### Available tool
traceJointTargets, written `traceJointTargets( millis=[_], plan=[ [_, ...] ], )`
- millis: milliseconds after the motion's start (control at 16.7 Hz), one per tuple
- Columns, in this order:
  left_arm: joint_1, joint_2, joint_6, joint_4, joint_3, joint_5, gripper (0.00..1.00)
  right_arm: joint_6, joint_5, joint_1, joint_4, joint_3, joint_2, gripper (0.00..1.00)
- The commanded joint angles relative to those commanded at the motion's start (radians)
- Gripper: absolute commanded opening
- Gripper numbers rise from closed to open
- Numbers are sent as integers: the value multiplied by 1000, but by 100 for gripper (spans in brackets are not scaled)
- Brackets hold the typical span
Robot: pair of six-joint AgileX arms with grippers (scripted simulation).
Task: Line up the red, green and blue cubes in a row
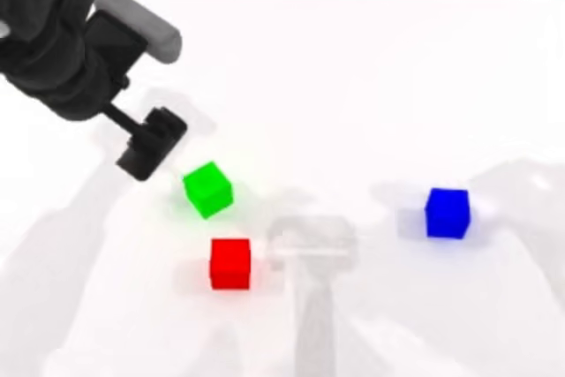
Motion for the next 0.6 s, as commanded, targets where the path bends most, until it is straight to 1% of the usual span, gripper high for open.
traceJointTargets(
  millis=[180,300,420,600],
  plan=[
    [-50,228,54,-131,191,0,100,68,14,-94,163,-295,-273,100],
    [-77,349,84,-199,297,0,100,105,26,-146,260,-451,-426,100],
    [-100,451,109,-254,390,-1,100,135,37,-188,341,-572,-554,100],
    [-121,543,131,-302,478,-3,100,163,50,-226,419,-679,-669,100]
  ],
)
